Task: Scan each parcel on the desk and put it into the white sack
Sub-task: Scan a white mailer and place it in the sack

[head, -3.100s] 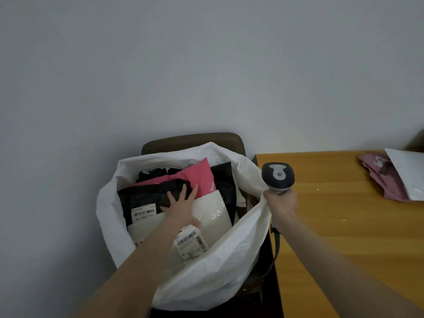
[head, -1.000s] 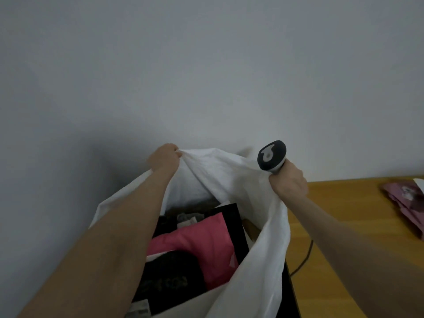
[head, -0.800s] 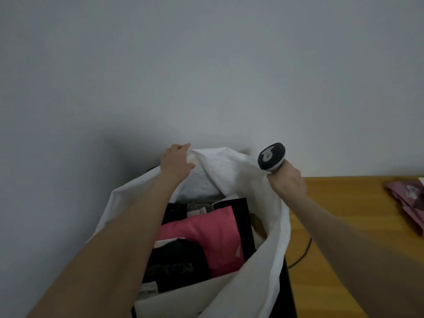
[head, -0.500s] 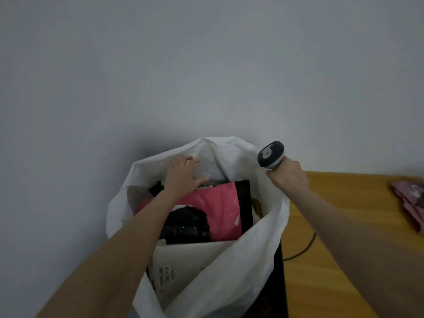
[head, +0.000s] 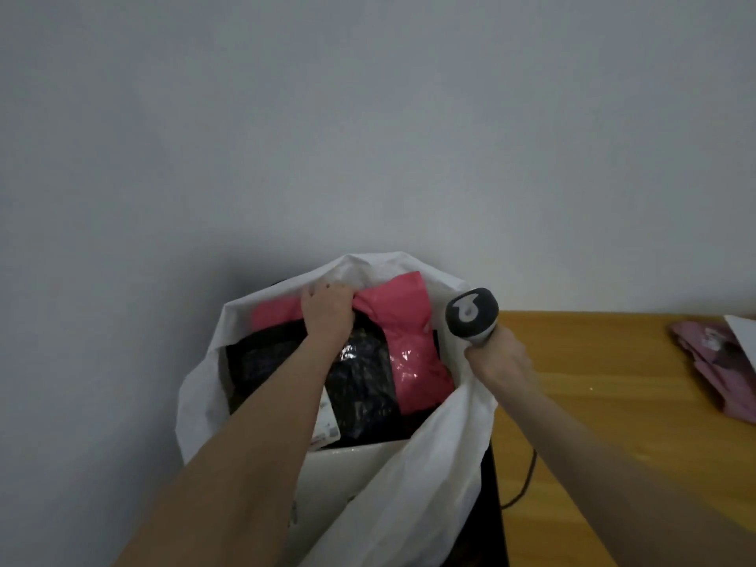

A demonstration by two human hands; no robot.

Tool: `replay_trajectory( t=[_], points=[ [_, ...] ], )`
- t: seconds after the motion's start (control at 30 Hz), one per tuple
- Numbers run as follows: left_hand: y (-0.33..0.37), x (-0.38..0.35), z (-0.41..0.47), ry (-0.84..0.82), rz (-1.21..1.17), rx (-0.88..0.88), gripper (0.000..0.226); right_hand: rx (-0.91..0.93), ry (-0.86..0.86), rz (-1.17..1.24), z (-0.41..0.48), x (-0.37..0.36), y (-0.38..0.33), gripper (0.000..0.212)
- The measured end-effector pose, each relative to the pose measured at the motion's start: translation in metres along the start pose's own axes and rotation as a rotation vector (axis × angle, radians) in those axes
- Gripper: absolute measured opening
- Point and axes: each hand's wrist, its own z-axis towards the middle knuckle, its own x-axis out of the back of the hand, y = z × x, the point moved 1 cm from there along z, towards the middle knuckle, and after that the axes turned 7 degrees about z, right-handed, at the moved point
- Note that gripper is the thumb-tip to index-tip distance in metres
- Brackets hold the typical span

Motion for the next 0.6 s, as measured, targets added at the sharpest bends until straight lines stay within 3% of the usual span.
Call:
replay_trajectory(
  t=[0.13,0.23,0.33,0.43,0.6],
  points=[
    [0.022,0.0,0.014,-0.076,-0.067,-0.048,0.082,-0.032,0.069,0.049,0.008,-0.003,-0.001,0.018],
    [0.027,-0.02,-0.018,-0.086,-0.04,-0.109,0.094,-0.044,0.106,0.062,0.014,-0.006,0.0,0.019],
    [0.026,-0.041,-0.034,-0.342,-0.009,-0.167,0.109,-0.048,0.122,0.082,0.018,-0.013,-0.003,0.016],
    [0.009,-0.074,-0.032,-0.605,0.012,-0.097,0.109,-0.062,0.144,0.09,0.023,-0.023,-0.004,0.014],
    [-0.013,-0.107,-0.013,-0.671,-0.016,0.048,0.102,-0.063,0.189,0.091,0.032,-0.022,0.001,0.014]
  ],
)
